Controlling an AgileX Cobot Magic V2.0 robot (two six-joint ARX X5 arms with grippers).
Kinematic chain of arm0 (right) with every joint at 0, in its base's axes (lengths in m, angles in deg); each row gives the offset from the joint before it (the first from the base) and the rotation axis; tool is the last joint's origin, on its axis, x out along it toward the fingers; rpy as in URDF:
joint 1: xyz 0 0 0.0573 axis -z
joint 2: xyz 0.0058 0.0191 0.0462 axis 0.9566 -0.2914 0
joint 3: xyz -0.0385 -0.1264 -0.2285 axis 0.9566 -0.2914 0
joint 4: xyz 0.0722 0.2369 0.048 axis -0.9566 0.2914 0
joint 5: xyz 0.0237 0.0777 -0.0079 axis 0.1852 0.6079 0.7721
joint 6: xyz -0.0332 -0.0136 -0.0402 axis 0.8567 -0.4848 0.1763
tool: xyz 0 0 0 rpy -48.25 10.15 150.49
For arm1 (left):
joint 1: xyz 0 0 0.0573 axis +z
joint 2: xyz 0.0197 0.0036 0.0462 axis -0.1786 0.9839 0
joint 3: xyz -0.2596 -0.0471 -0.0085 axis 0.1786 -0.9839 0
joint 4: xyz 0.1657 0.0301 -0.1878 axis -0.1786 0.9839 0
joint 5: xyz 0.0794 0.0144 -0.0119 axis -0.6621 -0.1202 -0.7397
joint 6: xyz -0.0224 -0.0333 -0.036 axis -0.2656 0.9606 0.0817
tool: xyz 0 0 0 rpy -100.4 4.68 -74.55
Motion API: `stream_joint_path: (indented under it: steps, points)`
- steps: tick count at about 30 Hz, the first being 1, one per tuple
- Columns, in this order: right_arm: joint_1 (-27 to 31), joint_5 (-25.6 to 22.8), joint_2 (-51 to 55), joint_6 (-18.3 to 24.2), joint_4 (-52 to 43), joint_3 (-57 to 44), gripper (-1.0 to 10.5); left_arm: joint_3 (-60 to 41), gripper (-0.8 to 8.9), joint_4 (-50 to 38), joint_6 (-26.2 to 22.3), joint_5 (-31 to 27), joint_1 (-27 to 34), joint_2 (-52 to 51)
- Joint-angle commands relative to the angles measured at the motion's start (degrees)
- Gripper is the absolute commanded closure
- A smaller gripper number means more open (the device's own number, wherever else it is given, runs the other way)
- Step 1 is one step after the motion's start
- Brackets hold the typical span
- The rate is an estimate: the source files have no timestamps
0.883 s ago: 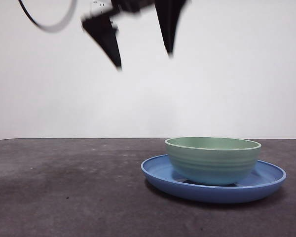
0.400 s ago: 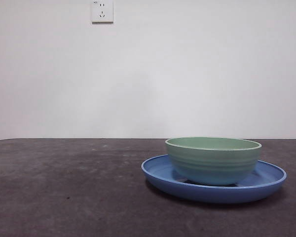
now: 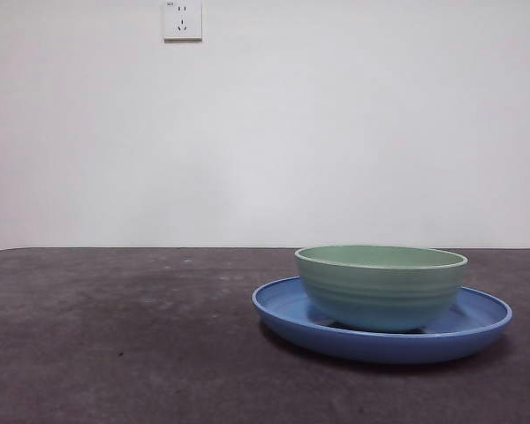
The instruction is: Place the green bowl on the blue plate
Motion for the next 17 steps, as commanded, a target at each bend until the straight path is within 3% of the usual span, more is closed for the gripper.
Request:
stream_joint_path:
  steps: [1,12,17]
  points:
    - [-0.28,0.15,-0.17,0.22,-0.37,0.96,4.0,-3.96,2.51,-2.58,-0.74,0.09,-0.61,-5.57]
    - [-0.28,0.28,-0.17,0.04,-0.33,0.94,4.0,-22.95,2.51,-7.13,1.86,0.2,-0.61,-26.47]
    - [-0.28,0.7,-0.2,-1.36,-0.35,0.96,4.0,-32.35,2.51,-8.2,5.75,1.2,-0.61,-34.32]
